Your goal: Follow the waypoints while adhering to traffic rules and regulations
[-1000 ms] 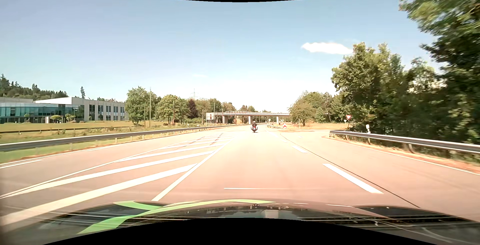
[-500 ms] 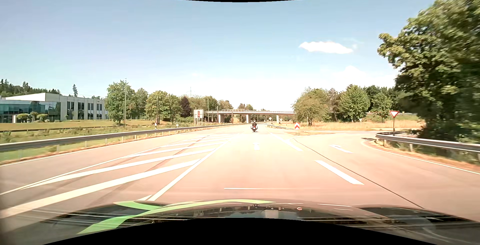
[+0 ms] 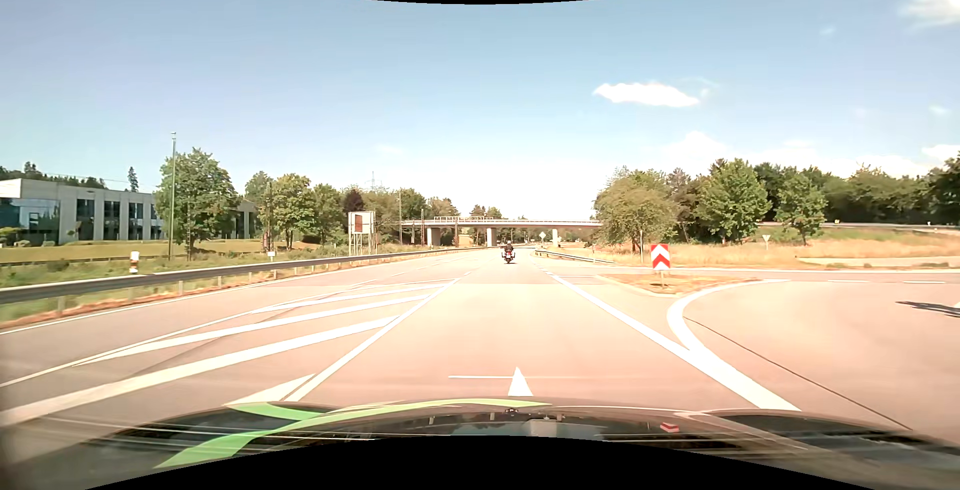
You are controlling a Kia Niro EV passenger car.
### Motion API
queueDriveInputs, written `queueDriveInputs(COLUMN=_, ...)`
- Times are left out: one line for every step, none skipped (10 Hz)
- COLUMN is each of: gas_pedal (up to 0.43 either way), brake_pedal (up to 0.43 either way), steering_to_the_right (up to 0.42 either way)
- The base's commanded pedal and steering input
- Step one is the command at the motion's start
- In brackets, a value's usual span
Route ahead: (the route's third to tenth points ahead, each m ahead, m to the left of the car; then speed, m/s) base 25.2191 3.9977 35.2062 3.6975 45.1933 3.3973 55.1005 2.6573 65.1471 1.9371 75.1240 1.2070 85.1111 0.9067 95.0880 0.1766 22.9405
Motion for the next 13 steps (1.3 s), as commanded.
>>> queueDriveInputs(gas_pedal=0.209, brake_pedal=0.0, steering_to_the_right=0.003)
queueDriveInputs(gas_pedal=0.209, brake_pedal=0.0, steering_to_the_right=0.003)
queueDriveInputs(gas_pedal=0.209, brake_pedal=0.0, steering_to_the_right=0.003)
queueDriveInputs(gas_pedal=0.22, brake_pedal=0.0, steering_to_the_right=0.003)
queueDriveInputs(gas_pedal=0.228, brake_pedal=0.0, steering_to_the_right=0.003)
queueDriveInputs(gas_pedal=0.228, brake_pedal=0.0, steering_to_the_right=0.003)
queueDriveInputs(gas_pedal=0.248, brake_pedal=0.0, steering_to_the_right=0.003)
queueDriveInputs(gas_pedal=0.268, brake_pedal=0.0, steering_to_the_right=0.003)
queueDriveInputs(gas_pedal=0.268, brake_pedal=0.0, steering_to_the_right=0.003)
queueDriveInputs(gas_pedal=0.268, brake_pedal=0.0, steering_to_the_right=0.003)
queueDriveInputs(gas_pedal=0.24, brake_pedal=0.0, steering_to_the_right=0.003)
queueDriveInputs(gas_pedal=0.24, brake_pedal=0.0, steering_to_the_right=0.002)
queueDriveInputs(gas_pedal=0.24, brake_pedal=0.0, steering_to_the_right=0.002)
